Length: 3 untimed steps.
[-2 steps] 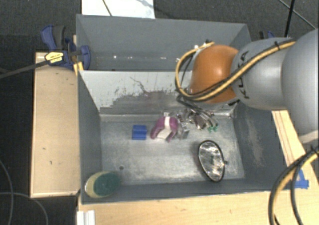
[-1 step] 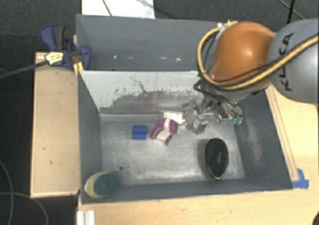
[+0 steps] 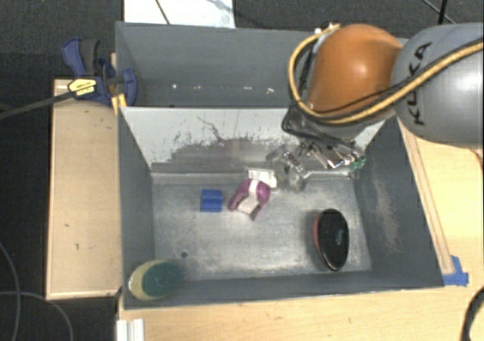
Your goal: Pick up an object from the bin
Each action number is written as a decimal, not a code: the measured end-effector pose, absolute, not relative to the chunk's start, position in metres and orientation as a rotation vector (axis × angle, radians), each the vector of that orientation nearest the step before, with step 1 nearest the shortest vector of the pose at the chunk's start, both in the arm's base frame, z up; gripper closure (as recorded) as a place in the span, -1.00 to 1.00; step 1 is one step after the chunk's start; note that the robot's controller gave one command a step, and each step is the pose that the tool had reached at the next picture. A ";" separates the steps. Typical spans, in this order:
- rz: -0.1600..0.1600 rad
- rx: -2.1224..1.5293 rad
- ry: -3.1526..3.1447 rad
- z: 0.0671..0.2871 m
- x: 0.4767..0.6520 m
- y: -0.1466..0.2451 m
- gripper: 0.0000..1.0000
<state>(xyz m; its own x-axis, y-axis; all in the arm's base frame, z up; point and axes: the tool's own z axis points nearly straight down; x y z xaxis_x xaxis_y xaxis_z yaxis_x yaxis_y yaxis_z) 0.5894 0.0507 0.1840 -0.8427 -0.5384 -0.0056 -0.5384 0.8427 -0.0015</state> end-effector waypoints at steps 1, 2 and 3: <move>0.001 -0.876 3.011 0.185 0.589 0.051 -1.00; 0.002 -1.393 2.822 0.115 0.519 -0.026 -1.00; -0.004 -1.978 2.438 0.070 0.548 -0.072 -1.00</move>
Offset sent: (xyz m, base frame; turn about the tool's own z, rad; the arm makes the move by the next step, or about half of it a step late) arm 0.0000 0.0000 0.0000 0.0000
